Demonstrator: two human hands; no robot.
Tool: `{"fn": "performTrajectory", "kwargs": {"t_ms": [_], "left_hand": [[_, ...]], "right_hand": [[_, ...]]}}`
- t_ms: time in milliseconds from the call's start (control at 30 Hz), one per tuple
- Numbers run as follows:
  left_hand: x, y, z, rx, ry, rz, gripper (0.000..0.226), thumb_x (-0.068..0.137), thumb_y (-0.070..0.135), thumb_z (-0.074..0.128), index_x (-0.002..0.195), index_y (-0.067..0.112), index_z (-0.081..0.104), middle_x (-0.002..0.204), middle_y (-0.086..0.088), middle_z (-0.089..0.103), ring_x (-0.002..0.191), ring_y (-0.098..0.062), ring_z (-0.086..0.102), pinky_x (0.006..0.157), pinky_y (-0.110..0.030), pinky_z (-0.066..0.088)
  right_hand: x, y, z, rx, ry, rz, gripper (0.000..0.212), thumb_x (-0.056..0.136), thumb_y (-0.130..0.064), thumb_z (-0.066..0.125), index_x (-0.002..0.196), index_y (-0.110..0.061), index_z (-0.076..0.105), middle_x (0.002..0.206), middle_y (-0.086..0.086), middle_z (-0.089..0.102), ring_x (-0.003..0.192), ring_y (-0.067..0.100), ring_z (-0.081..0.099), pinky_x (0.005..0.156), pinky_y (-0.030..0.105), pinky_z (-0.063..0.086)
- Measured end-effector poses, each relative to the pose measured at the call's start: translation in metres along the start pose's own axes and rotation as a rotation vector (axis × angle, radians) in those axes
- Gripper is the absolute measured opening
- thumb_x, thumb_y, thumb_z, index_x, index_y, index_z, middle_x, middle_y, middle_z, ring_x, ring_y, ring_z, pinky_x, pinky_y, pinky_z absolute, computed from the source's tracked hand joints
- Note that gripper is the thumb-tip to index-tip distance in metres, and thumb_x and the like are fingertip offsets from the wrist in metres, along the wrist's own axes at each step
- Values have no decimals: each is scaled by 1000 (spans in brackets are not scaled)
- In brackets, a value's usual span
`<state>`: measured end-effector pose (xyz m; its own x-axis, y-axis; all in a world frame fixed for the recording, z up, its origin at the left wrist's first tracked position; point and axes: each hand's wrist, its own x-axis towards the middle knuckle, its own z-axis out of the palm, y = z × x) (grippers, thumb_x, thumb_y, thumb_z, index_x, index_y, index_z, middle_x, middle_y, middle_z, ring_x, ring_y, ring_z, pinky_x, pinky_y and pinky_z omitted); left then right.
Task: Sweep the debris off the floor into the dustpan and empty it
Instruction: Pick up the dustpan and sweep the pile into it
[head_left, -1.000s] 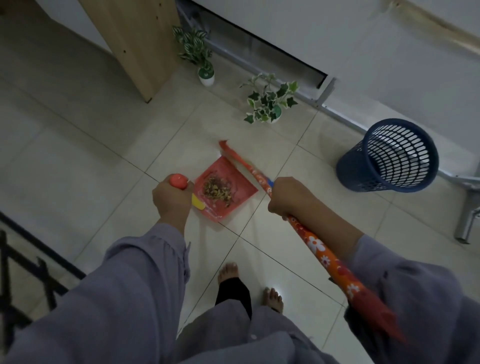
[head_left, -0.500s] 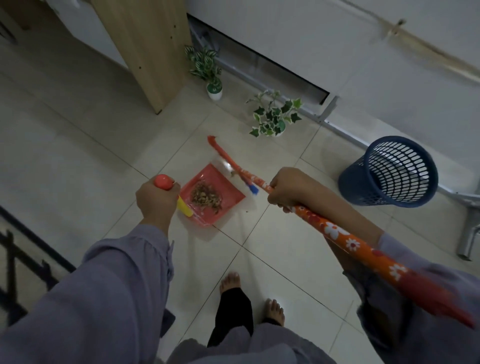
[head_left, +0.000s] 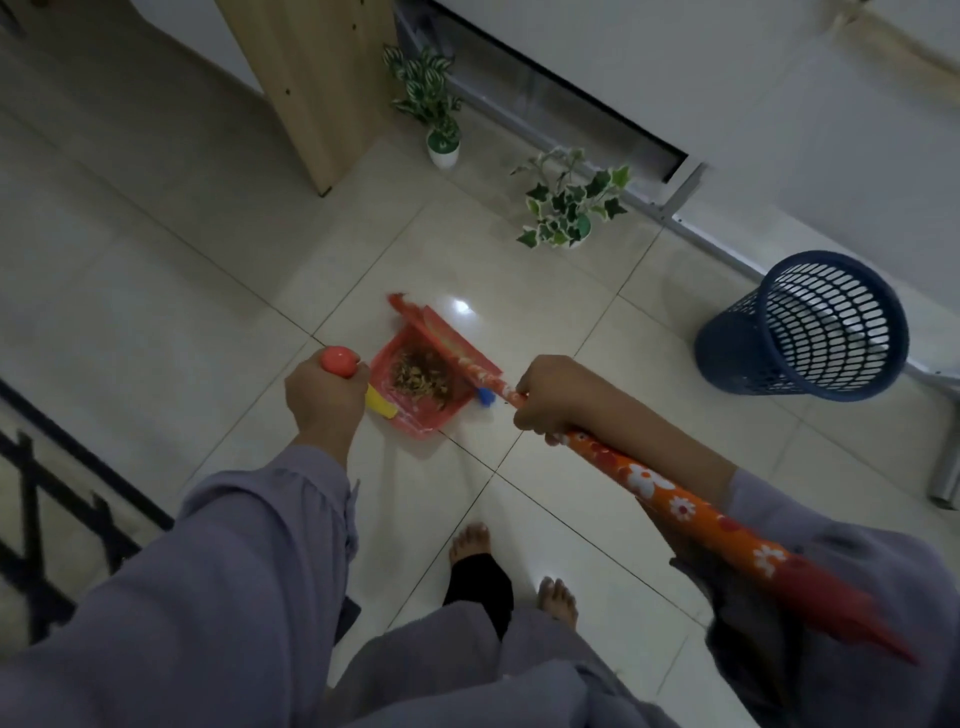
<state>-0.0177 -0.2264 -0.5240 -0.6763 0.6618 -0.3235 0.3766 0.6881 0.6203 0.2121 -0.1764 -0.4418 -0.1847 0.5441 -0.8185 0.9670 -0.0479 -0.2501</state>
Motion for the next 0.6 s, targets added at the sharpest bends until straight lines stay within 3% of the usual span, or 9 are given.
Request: {"fn": "performTrajectory", "kwargs": {"t_ms": [133,267,367,467,533,600], "left_hand": [[2,0,-2,-11,-5,-2,23,75,18,74,96,9,73,92,-19,72,89,-36,67,80,-38,54],[2,-3,-2,-12,-27,28,20,74,14,73,94,10,73,90,-18,72,89,-35,66,79,-39,54],[3,-8,-1,-23,-31,15,18,73,15,73,91,12,74,87,-17,72,86,-34,67,77,-37,54],[3,-10,0,-31,-29,8,17,72,16,74,89,14,74,85,-15,72,85,-33,67,77,-37,55],[3,-7,1,-32,-20,18,17,72,18,74,89,15,74,85,-14,73,84,-33,67,78,-39,56],[2,0,2,-43,3,9,17,74,20,73,90,14,74,87,-14,73,86,-33,67,80,-39,56]], "right_hand": [[-7,2,-18,6,13,-2,29,79,-11,62,105,1,69,77,11,75,50,14,63,59,27,54],[1,0,-20,-3,108,21,15,79,-9,61,90,-1,66,68,8,70,46,13,63,52,24,53],[3,-8,-6,-98,152,18,4,78,-7,59,76,-7,55,72,8,67,66,21,69,48,23,43],[1,-20,12,-168,109,-20,19,81,-7,58,66,-11,46,81,7,63,85,24,69,62,28,51],[0,-24,18,-152,50,-35,16,81,-7,57,67,-9,50,71,5,60,80,23,69,67,29,54],[-1,-21,16,-66,30,-22,5,79,-8,58,78,-5,61,63,3,63,62,19,69,61,26,54]]}}
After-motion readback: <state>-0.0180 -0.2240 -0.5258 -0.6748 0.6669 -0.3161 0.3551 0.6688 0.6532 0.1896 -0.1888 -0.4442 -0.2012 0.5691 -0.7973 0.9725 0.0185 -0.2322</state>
